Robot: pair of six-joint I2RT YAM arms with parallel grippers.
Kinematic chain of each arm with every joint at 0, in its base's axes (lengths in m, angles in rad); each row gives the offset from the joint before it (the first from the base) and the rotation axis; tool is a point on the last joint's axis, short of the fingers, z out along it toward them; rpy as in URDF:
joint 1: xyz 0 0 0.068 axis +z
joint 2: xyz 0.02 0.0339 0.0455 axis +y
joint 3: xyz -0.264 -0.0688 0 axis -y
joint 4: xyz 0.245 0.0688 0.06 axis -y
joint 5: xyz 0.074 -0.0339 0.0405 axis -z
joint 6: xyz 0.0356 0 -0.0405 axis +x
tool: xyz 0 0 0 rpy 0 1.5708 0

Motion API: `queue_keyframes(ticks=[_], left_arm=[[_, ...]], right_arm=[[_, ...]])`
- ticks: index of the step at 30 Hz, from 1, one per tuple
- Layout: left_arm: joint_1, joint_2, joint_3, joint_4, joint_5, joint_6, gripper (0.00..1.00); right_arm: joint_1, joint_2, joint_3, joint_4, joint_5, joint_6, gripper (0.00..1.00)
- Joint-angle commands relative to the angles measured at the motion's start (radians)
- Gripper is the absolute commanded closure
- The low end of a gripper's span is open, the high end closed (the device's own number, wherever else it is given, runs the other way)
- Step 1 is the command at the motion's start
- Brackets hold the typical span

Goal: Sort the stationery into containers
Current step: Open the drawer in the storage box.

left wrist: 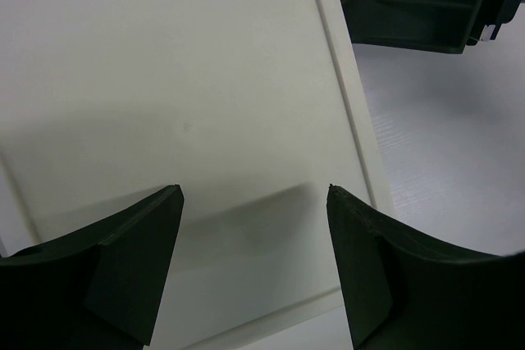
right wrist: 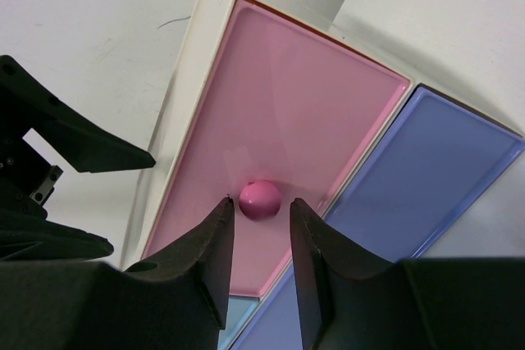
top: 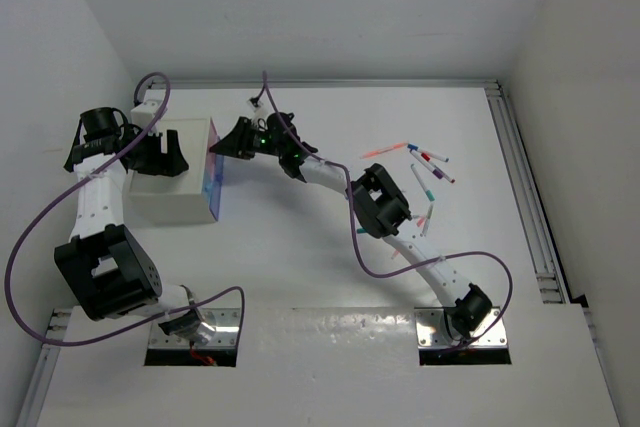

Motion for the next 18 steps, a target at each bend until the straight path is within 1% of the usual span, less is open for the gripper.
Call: queue_keyframes(ticks=[1,9,13,18], left_arm=[[0.012,0.079,-0.059,-0.112,-0.066,-0.003,0.22],[0.012,0.082,-0.054,-0.114,-0.079,0.005,0.22],[0.012,0.082,-0.048,-0.118,-0.085,0.006,0.22],[0.012,0.088,-0.050,-0.117,-0.083,0.005,0.22]], right_arm=[[0.004,0.003,0.054,0.073,0.015,-0.024,0.67],[0.007,0.009,0.060,0.082,0.010,-0.031,0.68],[0.011,0.012,0.065,0.085,0.009,-0.036,0.71],[0.019,0.012,0.066,0.097,0.001,-0.045,0.78]])
